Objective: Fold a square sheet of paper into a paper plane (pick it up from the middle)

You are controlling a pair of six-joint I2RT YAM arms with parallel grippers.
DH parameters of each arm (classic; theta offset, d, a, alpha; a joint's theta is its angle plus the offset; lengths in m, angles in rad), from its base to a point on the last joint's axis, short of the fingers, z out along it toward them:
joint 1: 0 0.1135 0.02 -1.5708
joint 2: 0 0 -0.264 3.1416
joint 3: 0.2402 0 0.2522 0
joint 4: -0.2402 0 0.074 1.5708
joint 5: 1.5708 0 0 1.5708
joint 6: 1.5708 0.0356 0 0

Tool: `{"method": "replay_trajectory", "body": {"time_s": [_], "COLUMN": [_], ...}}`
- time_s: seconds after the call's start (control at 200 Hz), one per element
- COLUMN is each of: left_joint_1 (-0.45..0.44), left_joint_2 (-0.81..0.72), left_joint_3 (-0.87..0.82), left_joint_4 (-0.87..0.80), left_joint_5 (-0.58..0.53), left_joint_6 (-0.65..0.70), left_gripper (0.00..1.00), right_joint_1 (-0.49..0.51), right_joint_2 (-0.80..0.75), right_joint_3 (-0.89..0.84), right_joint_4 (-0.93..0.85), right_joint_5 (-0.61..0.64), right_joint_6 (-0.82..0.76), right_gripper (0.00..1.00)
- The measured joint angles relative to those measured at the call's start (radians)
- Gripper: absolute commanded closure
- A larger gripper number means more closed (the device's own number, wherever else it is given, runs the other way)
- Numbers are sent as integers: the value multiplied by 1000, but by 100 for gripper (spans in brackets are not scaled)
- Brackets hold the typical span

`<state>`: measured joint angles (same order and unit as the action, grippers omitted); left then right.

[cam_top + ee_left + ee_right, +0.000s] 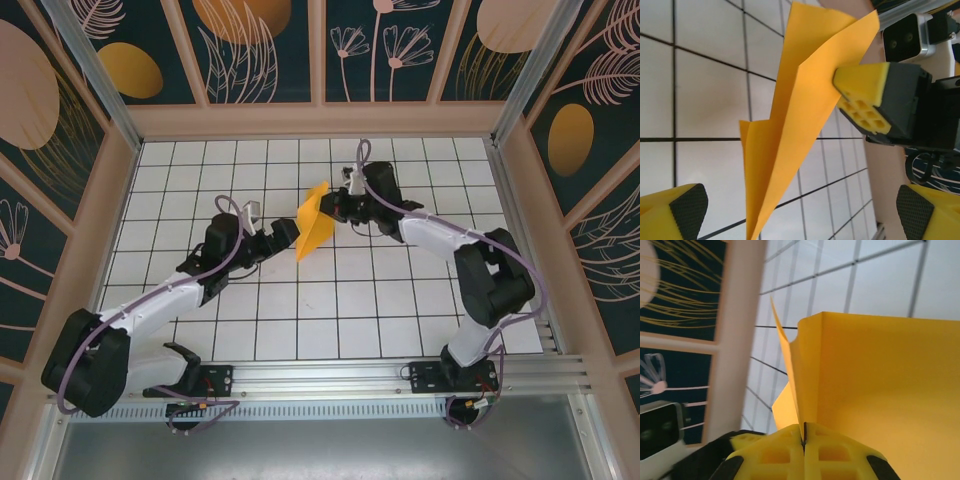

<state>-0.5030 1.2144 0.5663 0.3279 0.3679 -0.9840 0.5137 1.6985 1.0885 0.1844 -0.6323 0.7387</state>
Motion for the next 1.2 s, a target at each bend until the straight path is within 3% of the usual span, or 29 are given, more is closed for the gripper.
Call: {"method": "replay_trajectory", "body": {"time_s": [0.4,0.791,1.076,1.201], "left_joint_1": [1,1,1,1], "left_joint_2": [26,94,96,98], "left_joint_3": [-7,3,9,22], "left_joint_4": [255,296,349,386], "left_joint_5": [152,171,209,230], "left_joint_6": [-115,-136,-143,-144], "left_gripper": [10,5,25,39], "right_joint_1": [-24,-43,-44,-43], "right_joint_2": [-60,-116,-119,-119], "right_joint_3": [33,33,33,33], "right_joint_4": [6,8,34,64], "right_joint_5": [-152,-208,-237,-255], "right_joint_6": [31,61,101,126], "right_gripper": [100,100,100,100]}}
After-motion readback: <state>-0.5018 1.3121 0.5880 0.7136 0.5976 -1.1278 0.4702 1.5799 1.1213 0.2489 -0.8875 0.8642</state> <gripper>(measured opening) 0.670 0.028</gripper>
